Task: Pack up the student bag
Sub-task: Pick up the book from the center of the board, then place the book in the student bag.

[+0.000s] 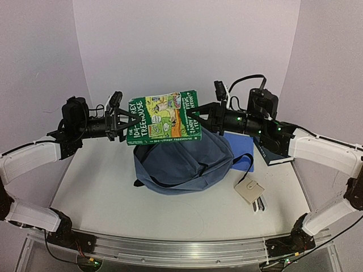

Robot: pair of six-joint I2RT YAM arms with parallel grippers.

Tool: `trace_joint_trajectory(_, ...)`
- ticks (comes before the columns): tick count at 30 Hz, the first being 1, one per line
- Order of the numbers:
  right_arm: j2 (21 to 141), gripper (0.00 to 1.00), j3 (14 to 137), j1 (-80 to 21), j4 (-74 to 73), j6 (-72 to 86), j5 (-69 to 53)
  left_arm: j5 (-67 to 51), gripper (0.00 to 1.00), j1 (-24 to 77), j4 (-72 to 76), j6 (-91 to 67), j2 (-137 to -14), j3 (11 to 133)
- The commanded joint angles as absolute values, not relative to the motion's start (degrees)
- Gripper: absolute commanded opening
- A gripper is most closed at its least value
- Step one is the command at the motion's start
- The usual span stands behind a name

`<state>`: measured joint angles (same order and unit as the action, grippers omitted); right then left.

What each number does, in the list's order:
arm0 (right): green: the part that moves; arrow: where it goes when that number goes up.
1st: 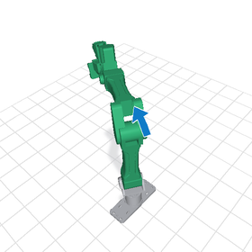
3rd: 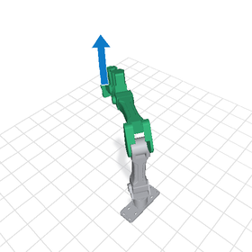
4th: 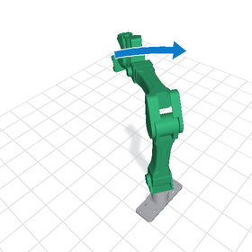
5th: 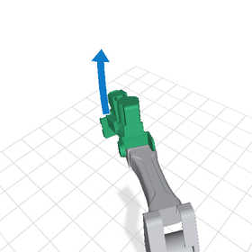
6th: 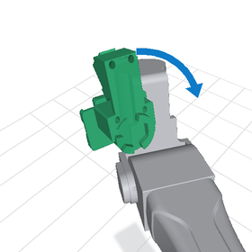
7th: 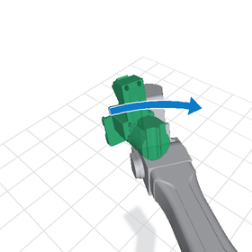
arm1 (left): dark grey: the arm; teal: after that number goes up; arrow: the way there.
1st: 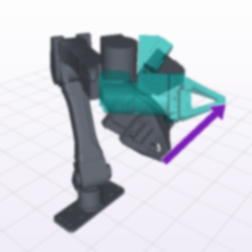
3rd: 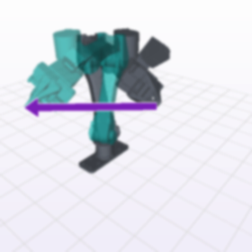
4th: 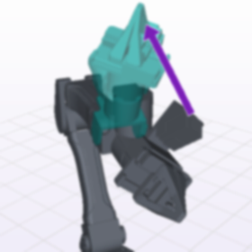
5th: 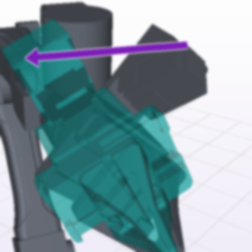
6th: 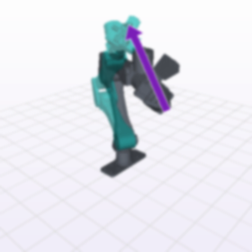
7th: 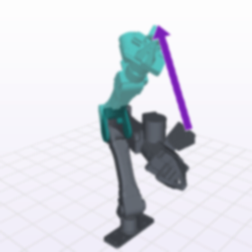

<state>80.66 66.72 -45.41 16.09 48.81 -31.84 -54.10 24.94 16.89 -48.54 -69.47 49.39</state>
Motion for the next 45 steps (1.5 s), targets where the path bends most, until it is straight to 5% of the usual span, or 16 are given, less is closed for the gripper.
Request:
trace_joint_trajectory(1, 79.2, 0.00, 67.6, -45.7, 29.7, 51.7, -34.1, -58.0, 0.88, 26.3, 20.3, -50.2, -68.6, 52.3)
trace_joint_trajectory(12, 80.9, 0.00, 66.5, -45.7, 22.8, 45.5, -27.5, -52.5, 0.02, 26.3, 17.7, -52.4, -67.2, 51.0)
trace_joint_trajectory(19, 82.6, 0.75, 67.1, -47.0, 4.1, 31.0, -9.7, -38.8, 0.00, 23.1, -3.6, -47.6, -64.5, 54.6)
trace_joint_trajectory(23, 87.0, 0.93, 69.4, -51.7, -2.3, 24.5, -3.8, -36.6, 0.00, 14.4, -8.3, -50.7, -62.8, 53.2)
trace_joint_trajectory(27, 94.3, 0.94, 72.9, -57.3, -5.0, 19.0, -2.0, -35.4, 0.00, 8.2, -10.6, -52.6, -62.0, 51.1)
trace_joint_trajectory(34, 108.2, 0.70, 81.6, -62.2, -9.7, 14.0, -4.1, -33.8, 0.00, 5.7, -12.0, -53.5, -61.3, 50.0)
trace_joint_trajectory(45, 118.1, 0.52, 89.3, -63.1, -13.5, 12.9, 5.1, -34.8, 0.00, 5.7, -15.2, -52.1, -59.8, 49.5)
